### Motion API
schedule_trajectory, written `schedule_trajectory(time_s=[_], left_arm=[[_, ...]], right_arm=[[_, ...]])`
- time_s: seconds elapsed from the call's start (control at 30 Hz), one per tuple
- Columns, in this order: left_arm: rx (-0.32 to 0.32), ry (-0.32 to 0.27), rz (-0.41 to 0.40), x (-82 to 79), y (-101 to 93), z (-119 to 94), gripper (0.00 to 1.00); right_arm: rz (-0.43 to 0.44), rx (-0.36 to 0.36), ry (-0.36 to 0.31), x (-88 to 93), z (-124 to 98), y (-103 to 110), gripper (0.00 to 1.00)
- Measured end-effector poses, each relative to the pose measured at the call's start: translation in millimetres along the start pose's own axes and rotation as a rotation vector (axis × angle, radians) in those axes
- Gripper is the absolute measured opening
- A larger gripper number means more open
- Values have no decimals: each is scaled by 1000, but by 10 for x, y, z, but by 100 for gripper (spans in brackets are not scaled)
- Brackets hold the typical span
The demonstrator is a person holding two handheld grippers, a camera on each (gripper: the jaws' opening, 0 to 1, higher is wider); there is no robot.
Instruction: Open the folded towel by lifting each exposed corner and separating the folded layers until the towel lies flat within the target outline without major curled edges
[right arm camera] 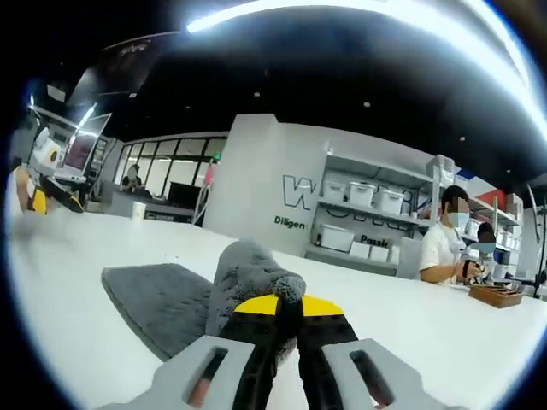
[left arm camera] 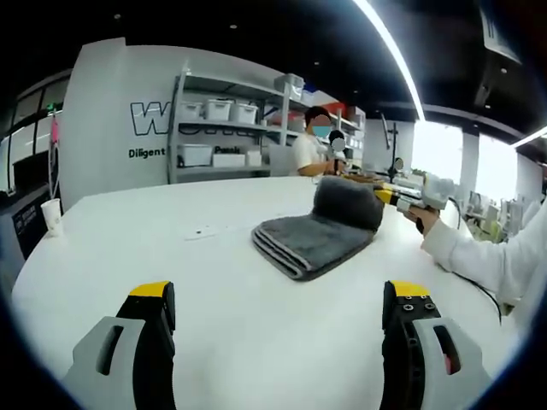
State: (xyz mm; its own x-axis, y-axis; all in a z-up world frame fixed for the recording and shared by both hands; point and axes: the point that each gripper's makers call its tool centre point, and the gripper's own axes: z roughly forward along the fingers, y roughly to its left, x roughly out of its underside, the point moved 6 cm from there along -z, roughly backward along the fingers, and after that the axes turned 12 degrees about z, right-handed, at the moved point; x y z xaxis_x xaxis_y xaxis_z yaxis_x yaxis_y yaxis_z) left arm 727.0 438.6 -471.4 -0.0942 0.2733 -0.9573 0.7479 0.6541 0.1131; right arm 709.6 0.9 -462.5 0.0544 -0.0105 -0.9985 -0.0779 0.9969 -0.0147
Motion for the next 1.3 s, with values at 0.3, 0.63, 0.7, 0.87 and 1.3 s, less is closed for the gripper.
schedule_trajectory(time_s=[0.3,0.63,0.7,0.87,1.3], left_arm=[[-1,-1,-4,9,-13,-11,100],[-3,1,-6,15,-11,-20,100],[-4,-1,-8,15,-5,-23,100],[-6,-2,-11,5,24,-19,100],[3,5,-12,3,74,29,100]], right_arm=[[0,78,55,114,-66,-244,1],[49,153,138,281,-144,-476,1],[72,165,159,321,-154,-515,1],[109,179,215,441,-159,-614,2],[83,158,248,508,-287,-720,19]])
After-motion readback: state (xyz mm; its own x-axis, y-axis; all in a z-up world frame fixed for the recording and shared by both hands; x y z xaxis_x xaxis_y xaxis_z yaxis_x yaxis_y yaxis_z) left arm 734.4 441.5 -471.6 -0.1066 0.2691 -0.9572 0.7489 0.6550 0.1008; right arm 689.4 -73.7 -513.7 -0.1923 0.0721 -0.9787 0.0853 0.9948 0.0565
